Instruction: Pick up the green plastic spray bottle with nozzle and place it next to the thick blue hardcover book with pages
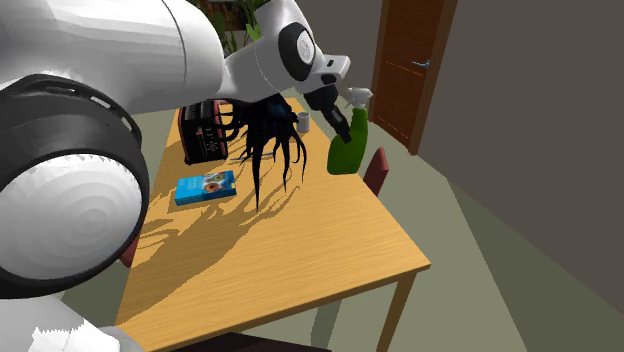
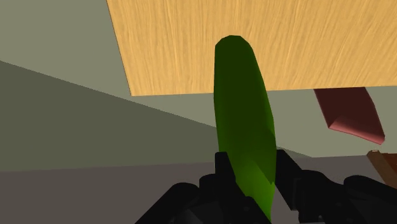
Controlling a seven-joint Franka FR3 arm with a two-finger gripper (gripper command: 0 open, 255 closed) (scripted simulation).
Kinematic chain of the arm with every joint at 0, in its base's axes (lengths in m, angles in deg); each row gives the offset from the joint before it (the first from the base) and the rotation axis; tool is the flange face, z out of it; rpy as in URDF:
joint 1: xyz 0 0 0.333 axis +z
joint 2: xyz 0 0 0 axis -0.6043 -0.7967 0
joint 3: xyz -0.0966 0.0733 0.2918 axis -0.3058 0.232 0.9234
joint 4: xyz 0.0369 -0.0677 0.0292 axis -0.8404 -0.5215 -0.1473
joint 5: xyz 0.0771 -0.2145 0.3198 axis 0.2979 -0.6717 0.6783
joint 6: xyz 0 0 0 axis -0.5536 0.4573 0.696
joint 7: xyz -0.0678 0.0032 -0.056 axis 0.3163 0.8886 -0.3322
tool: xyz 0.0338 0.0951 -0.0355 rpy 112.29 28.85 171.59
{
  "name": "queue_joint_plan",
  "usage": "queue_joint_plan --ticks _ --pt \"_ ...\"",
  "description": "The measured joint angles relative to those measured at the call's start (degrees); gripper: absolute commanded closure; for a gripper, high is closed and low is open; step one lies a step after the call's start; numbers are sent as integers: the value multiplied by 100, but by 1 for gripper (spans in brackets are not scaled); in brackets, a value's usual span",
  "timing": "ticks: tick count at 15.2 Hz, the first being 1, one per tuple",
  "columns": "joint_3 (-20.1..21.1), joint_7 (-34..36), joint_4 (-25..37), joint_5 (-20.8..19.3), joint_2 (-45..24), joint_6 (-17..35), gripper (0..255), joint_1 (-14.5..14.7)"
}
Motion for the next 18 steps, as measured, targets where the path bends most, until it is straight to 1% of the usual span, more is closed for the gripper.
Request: queue_joint_plan --ticks 6,7,10,11,18 --pt "11 -171 467 79 -34 -410 255 12" --pt "41 -136 472 84 8 -475 255 39" --pt "210 153 337 55 158 -598 255 179" --pt "265 258 194 64 274 -610 255 227" --pt "837 1098 169 8 483 -1158 255 628"
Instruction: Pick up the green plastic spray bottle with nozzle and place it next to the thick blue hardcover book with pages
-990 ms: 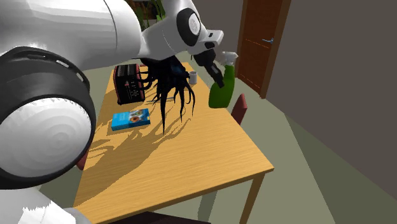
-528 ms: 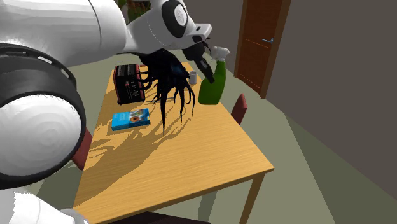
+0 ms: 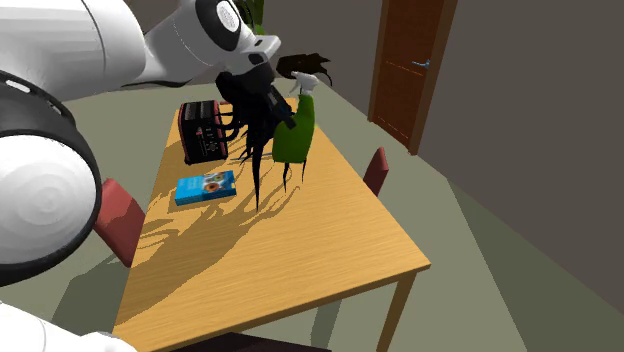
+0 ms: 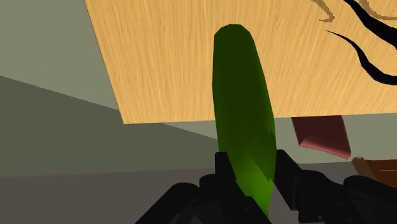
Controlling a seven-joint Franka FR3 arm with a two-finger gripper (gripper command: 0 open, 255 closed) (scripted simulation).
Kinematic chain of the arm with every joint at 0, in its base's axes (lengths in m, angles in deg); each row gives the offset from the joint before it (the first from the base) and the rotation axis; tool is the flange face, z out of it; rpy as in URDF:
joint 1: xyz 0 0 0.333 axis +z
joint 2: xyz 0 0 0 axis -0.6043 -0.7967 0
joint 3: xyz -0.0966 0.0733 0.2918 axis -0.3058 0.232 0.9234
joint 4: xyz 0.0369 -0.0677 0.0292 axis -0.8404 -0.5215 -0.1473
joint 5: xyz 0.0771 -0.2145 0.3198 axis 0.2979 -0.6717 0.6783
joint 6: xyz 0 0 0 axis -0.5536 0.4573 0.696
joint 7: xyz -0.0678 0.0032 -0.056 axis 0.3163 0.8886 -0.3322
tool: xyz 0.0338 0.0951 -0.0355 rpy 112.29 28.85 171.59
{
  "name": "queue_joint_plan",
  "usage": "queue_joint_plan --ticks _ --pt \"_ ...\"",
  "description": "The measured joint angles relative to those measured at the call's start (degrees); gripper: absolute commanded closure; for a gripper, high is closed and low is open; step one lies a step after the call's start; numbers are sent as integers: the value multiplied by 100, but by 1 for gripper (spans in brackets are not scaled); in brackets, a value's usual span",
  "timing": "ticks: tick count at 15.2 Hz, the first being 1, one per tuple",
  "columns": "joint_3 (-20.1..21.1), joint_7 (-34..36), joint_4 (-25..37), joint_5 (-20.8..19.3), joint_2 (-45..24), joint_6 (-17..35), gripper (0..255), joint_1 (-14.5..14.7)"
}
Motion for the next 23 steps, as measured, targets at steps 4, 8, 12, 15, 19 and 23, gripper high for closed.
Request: queue_joint_plan --ticks 4,8,12,15,19,23 --pt "345 498 45 -47 7 -282 255 218" --pt "700 980 180 -91 -35 -623 255 431" --pt "1111 1519 523 -230 -286 -1041 255 664" --pt "1440 1961 835 -370 -528 -1411 255 880" --pt "1845 2571 1370 -716 -1077 -1890 255 1224" --pt "2200 3228 2130 -1206 -1818 -2540 255 1808"
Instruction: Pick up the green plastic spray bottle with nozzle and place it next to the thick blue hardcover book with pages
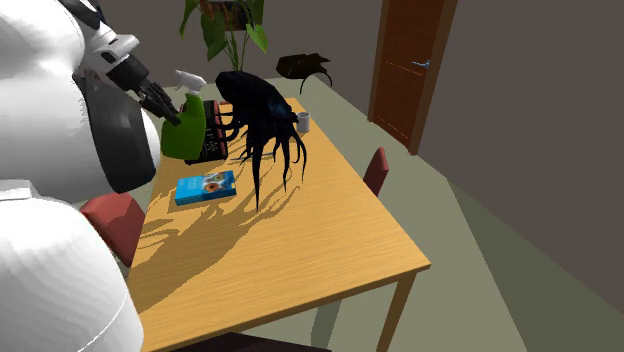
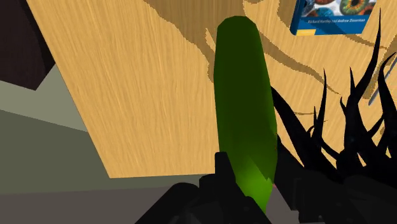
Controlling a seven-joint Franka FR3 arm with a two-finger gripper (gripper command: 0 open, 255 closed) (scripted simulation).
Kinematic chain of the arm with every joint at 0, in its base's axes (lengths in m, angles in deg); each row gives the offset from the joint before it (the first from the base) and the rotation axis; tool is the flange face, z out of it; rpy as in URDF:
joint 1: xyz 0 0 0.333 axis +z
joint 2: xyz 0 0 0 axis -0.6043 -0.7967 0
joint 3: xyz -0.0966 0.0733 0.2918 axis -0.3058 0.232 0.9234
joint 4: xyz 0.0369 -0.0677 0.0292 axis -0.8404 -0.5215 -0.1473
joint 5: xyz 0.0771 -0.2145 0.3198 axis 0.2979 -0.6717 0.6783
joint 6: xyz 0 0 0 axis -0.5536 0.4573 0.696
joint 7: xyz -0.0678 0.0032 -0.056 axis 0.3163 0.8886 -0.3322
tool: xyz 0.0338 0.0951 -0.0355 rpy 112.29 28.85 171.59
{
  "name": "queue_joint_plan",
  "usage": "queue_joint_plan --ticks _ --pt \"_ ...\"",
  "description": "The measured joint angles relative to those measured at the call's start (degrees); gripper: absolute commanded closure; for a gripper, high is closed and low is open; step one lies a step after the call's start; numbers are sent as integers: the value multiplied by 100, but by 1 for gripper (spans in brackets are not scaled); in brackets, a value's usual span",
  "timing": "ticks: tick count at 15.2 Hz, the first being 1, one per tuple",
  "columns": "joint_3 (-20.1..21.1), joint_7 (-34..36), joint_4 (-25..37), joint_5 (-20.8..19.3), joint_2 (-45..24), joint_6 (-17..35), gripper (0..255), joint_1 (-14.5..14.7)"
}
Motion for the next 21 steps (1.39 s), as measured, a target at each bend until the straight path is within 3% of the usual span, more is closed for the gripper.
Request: queue_joint_plan --ticks 3,7,11,13,21 --pt "127 370 603 -366 -534 -479 255 529" --pt "130 771 1688 -967 -1418 -1165 255 1517" --pt "-188 725 3666 -1804 -2605 -2075 255 3027" --pt "-211 800 3749 -1855 -2720 -2089 255 3158" --pt "31 1364 2360 -1442 -2336 -1372 255 2477"
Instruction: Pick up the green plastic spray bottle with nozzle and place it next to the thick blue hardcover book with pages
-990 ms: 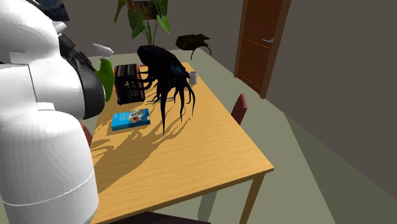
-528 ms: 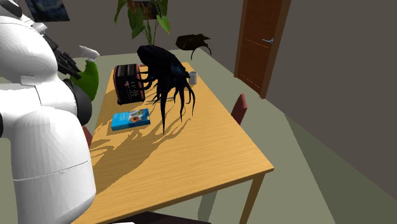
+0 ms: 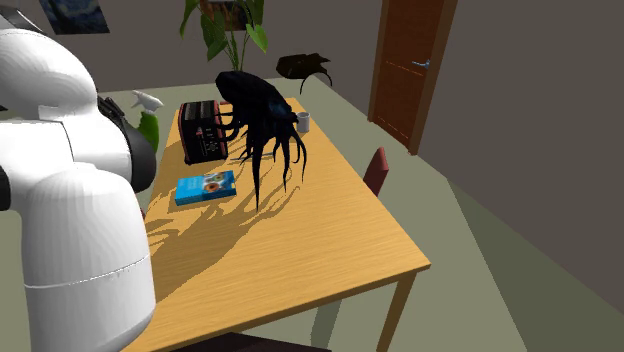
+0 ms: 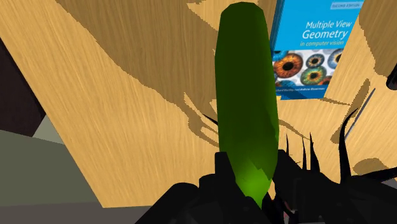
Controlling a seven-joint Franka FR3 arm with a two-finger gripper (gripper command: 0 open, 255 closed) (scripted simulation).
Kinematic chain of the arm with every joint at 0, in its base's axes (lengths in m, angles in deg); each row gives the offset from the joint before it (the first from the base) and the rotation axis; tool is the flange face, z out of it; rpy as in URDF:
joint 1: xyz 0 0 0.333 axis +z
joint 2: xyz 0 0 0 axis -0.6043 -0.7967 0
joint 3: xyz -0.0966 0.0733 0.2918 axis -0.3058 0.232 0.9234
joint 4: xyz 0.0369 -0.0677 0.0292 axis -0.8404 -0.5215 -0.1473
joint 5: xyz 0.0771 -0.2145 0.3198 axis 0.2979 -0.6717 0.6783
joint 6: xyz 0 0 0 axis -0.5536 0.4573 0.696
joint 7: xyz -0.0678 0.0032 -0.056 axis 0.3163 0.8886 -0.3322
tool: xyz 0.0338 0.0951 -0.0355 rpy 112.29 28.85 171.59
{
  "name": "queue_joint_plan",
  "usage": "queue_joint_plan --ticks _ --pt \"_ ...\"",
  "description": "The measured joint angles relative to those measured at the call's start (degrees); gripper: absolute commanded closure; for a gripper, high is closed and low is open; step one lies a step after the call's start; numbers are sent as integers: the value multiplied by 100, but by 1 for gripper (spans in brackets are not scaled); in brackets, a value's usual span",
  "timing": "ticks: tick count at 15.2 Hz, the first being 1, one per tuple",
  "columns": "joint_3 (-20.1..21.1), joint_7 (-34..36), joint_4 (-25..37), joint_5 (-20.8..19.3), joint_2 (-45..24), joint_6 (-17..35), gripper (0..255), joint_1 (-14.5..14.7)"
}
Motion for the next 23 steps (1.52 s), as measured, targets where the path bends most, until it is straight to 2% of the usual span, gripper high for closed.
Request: queue_joint_plan --ticks 6,12,23 --pt "91 297 -777 178 168 482 255 -345" --pt "120 522 -1319 241 211 891 255 -557" --pt "109 937 -2091 220 142 1543 255 -760"
